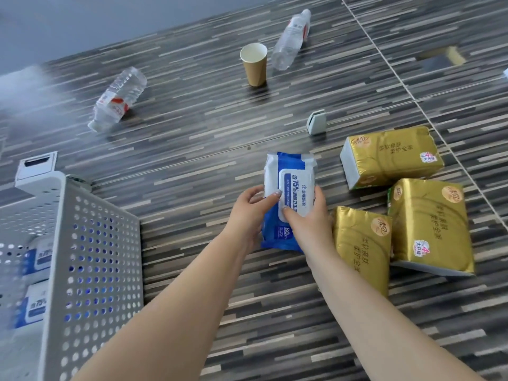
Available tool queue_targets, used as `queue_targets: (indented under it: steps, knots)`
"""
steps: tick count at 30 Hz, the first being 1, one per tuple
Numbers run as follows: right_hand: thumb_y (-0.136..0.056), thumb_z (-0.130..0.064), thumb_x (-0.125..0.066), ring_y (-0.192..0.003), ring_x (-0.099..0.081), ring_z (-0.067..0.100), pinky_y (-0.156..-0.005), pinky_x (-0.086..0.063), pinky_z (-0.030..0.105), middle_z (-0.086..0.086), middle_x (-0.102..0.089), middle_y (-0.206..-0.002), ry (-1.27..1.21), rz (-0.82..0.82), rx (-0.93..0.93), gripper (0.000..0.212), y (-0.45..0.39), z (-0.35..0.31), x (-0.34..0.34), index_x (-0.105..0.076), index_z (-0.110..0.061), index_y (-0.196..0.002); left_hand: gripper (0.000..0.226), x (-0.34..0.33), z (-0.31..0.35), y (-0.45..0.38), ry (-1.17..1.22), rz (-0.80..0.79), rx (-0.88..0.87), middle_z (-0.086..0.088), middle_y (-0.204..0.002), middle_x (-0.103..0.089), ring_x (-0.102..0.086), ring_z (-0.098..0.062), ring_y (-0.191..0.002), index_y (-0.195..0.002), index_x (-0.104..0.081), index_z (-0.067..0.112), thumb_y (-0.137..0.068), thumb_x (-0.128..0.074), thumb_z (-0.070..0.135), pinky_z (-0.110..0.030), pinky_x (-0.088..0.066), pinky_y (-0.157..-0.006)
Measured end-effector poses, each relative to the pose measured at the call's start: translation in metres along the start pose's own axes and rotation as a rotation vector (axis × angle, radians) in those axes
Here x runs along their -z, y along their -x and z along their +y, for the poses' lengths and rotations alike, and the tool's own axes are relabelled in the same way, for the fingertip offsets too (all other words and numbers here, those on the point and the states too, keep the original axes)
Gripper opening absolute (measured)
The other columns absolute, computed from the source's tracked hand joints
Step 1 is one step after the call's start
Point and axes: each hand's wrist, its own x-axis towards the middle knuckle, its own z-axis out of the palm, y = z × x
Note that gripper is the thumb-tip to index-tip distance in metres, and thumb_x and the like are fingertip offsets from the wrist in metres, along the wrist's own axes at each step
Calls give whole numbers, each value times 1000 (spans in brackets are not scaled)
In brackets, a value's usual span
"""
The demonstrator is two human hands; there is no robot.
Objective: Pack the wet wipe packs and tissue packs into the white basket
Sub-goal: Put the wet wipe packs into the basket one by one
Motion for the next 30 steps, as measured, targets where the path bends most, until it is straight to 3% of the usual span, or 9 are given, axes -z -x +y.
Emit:
queue_targets:
  steps: [4,10,12,15,17,20,24,27,30]
  knots:
    - [-87,-22,-65,-105,-57,12,-67,-48,18,-5,-55,-118,8,-178,155,58,19,-31,6,-38,-27,-137,70,24,13,29,53,39,-9,-3,-128,-61,-64,-20,-107,-141,-38,26,-80,-73,32,-38,-57,-68]
    - [-93,-22,-54,-101,-59,9,-73,-53,24,-6,-56,-122,106,-472,287,52,59,-69,4,-35,-30,-141,25,59,11,80,153,51,-32,-3,-105,-72,-66,-22,-99,-107,-61,17,-84,-69,22,-43,-55,-74]
    - [-93,-24,-55,-106,-54,6,-74,-53,23,-6,-51,-132,100,-455,319,54,73,-69,4,-35,-31,-142,27,70,2,94,272,95,-30,-4,-101,-73,-66,-23,-99,-109,-62,14,-83,-70,21,-44,-55,-71]
    - [-90,-27,-60,-118,-39,-1,-76,-43,11,-7,-38,-148,56,-239,410,59,87,-62,11,-34,-33,-143,45,76,-11,107,513,147,-40,-5,-104,-71,-65,-20,-94,-122,-60,12,-80,-72,23,-43,-56,-69]
    - [-86,-30,-66,-131,-36,6,-92,-37,16,-5,-33,-152,-4,-180,345,72,96,-49,12,-27,-30,-147,57,75,-17,115,646,165,-65,-4,-108,-69,-65,-19,-91,-129,-55,14,-76,-73,25,-45,-55,-73]
    - [-75,-42,-74,-133,-44,20,-104,-40,38,1,-39,-150,-175,-339,109,92,114,-36,5,-21,-29,-149,67,70,-25,132,778,140,-112,-7,-120,-64,-64,-18,-92,-134,-52,16,-71,-74,26,-45,-53,-77]
    - [-77,-23,-75,-103,-66,17,-87,-56,38,0,-66,-117,-394,-513,76,56,130,-35,2,-49,-23,-127,69,68,-37,154,760,44,-198,-6,-115,-69,-65,-17,-94,-128,-58,15,-62,-76,27,-40,-50,-88]
    - [-64,-27,-79,-103,-68,22,-84,-57,38,6,-69,-115,-471,-567,86,63,132,-35,9,-55,-18,-122,50,74,-43,170,719,19,-262,-2,-99,-74,-65,-16,-90,-116,-61,19,-68,-70,32,-43,-45,-96]
    - [-63,-24,-76,-107,-66,26,-92,-53,44,8,-70,-116,-519,-617,58,62,134,-31,18,-56,-16,-121,50,91,-42,180,822,8,-329,-7,-100,-74,-66,-23,-93,-112,-64,15,-69,-65,43,-46,-47,-96]
